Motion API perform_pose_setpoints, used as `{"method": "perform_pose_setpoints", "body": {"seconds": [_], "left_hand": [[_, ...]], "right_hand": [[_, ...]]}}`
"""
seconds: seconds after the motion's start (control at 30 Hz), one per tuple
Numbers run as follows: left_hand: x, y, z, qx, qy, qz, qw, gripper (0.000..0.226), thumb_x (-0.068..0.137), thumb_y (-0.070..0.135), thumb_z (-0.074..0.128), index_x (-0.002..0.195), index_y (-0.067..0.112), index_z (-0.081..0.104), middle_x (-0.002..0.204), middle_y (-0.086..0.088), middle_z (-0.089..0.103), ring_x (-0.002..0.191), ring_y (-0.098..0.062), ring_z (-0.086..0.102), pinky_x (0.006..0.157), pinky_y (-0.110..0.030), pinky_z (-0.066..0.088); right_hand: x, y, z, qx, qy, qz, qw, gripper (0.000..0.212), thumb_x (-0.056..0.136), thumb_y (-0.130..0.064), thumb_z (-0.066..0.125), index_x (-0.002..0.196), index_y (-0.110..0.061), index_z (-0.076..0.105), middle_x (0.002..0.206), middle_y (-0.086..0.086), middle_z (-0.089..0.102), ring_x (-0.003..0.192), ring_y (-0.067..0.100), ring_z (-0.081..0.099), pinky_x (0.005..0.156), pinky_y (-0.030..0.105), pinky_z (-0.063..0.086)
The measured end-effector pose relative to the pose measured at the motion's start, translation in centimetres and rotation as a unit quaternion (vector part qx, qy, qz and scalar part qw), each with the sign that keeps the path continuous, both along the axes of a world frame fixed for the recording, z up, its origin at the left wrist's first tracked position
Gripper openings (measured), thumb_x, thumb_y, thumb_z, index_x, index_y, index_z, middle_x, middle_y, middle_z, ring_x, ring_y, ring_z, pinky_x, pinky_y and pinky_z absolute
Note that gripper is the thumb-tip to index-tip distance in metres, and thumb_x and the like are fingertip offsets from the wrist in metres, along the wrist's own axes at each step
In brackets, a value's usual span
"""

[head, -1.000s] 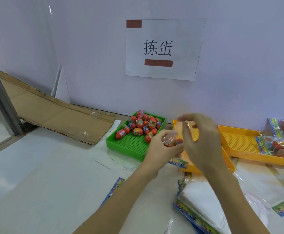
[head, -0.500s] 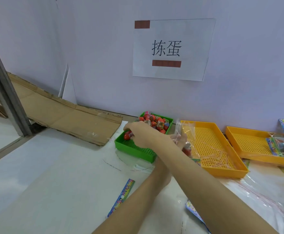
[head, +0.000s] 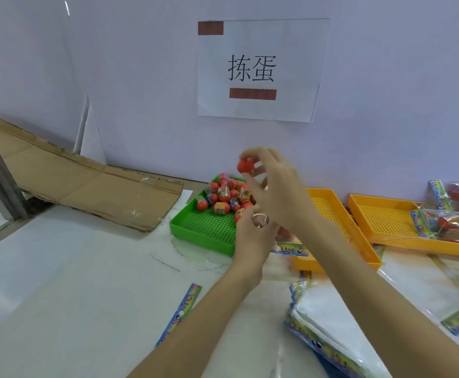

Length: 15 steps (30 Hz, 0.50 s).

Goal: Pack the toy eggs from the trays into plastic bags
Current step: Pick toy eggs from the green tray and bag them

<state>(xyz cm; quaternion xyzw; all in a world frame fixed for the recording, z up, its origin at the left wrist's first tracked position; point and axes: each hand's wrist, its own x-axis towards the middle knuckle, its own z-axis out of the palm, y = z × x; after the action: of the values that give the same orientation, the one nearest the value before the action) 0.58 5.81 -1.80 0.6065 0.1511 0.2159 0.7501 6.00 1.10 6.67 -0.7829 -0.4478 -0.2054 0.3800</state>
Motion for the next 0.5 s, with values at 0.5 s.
{"method": "perform_pose_setpoints", "body": {"seconds": [0.5], "left_hand": [[-1.2, 0.5, 1.1, 0.324, -0.083, 0.047, 0.941, 0.044, 0.085, 0.047, 0.082, 0.12, 0.032, 0.061, 0.103, 0.02, 0.073, 0.096, -0.002, 0.07, 0.09, -0.04, 0.057]], "right_hand": [[0.1, -9.7, -2.3, 0.148, 0.175, -0.054, 0.972, 0.023, 0.096, -0.034, 0.071, 0.113, -0.019, 0.066, 0.089, -0.008, 0.078, 0.072, 0.007, 0.075, 0.066, 0.023, 0.06]]}}
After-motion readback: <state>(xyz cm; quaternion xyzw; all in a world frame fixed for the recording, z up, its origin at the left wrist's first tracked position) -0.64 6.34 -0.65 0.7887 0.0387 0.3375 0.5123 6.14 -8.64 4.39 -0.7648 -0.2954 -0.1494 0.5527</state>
